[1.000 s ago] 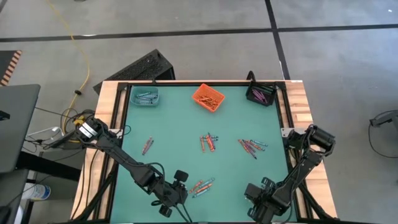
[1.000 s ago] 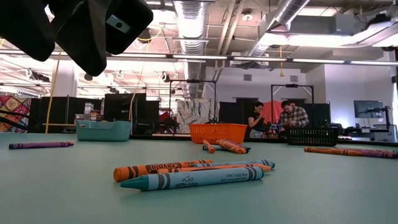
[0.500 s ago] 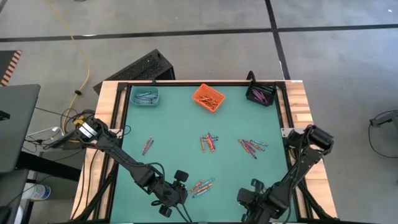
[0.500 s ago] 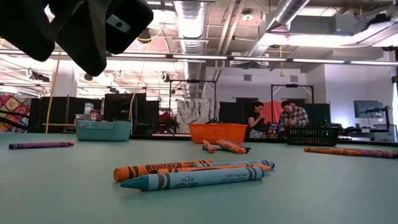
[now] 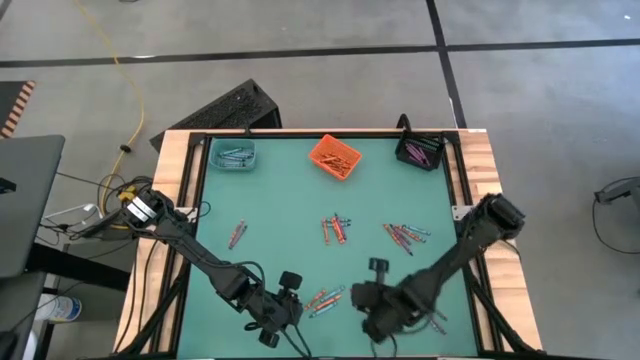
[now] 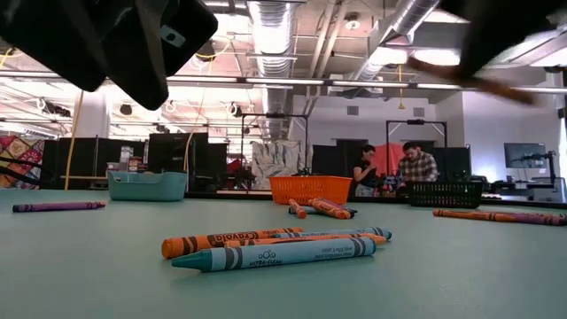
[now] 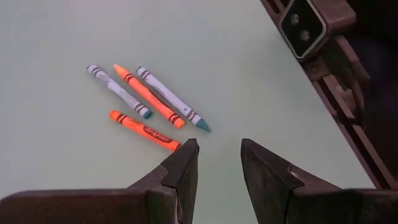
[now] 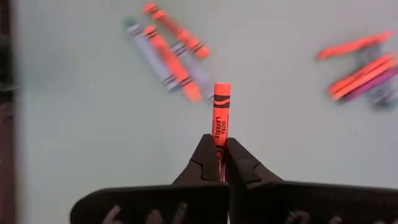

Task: Sort crayons
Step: Put the orange crayon into the orange bin

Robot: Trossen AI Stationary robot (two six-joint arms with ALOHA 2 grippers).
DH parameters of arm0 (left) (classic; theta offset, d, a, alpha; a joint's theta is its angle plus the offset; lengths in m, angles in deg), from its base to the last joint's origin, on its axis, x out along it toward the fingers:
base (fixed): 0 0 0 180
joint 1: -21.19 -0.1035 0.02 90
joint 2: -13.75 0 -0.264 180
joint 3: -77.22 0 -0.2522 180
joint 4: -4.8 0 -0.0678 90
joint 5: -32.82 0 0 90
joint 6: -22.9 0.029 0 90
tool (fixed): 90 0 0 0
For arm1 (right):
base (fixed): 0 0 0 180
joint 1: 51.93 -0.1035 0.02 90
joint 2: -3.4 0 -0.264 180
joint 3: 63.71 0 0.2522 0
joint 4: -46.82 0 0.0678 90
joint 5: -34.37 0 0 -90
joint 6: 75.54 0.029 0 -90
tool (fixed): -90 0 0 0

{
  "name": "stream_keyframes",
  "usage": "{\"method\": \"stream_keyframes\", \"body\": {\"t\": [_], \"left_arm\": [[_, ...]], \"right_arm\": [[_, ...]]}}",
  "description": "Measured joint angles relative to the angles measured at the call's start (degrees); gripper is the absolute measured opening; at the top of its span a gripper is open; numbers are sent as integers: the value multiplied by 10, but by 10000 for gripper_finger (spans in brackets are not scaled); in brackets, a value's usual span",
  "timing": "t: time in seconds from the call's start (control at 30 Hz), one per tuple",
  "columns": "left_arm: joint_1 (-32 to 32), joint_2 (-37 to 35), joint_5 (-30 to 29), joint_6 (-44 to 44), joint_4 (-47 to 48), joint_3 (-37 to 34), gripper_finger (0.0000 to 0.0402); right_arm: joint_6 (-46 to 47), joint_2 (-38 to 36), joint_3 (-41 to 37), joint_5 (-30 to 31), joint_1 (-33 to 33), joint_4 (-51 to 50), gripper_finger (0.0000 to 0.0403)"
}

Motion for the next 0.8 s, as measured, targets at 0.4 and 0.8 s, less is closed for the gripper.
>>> {"method": "stream_keyframes", "body": {"t": [0.4,0.8], "left_arm": [[11,0,-77,-88,0,0,112],[49,0,-209,-205,-1,0,112]], "right_arm": [[-271,0,12,13,190,-26,0],[-496,0,12,-4,414,32,0]]}}
